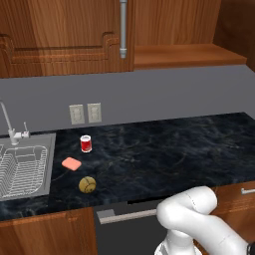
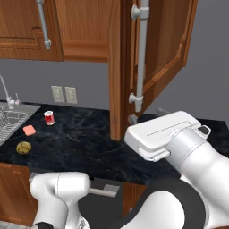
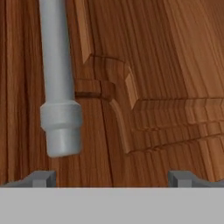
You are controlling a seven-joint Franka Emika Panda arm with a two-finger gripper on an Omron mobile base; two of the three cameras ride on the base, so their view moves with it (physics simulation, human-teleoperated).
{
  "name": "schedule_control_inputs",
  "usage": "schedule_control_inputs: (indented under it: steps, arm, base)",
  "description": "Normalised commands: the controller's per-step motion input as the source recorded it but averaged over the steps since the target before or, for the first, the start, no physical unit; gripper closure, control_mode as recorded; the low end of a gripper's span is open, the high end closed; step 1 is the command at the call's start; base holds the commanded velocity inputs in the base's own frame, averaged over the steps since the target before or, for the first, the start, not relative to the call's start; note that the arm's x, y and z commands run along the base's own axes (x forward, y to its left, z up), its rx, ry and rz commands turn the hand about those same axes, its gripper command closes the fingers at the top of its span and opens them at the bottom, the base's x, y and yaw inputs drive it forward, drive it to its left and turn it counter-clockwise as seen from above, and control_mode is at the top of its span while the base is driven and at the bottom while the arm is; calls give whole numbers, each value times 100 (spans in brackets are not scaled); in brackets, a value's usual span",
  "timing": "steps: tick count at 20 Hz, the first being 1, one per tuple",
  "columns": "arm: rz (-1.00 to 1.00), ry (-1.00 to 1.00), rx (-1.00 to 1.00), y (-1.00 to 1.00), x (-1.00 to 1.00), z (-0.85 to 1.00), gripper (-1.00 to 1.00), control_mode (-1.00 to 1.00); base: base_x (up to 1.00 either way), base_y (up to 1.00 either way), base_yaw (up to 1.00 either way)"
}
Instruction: Open the cabinet. Pick the bar soap and place it next to the sink. Then close the cabinet.
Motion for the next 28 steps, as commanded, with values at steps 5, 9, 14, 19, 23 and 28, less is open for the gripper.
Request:
schedule_control_inputs:
  steps: [5, 9, 14, 19, 23, 28]
  arm:
    - [7, 0, 0, 19, 21, 0, -100, -100]
    - [7, 0, 0, 31, 21, 0, -100, -100]
    - [2, 0, 0, 56, 11, 0, -100, -100]
    - [-4, 0, 0, 50, 6, 0, -100, -100]
    - [-17, 0, 0, 40, 0, 0, -100, -100]
    - [-25, 1, 0, 42, 0, 1, -100, -100]
  base:
    - [0, 0, 0]
    - [0, 0, 0]
    - [0, 0, 0]
    - [0, 0, 0]
    - [0, 0, 0]
    - [0, 0, 0]
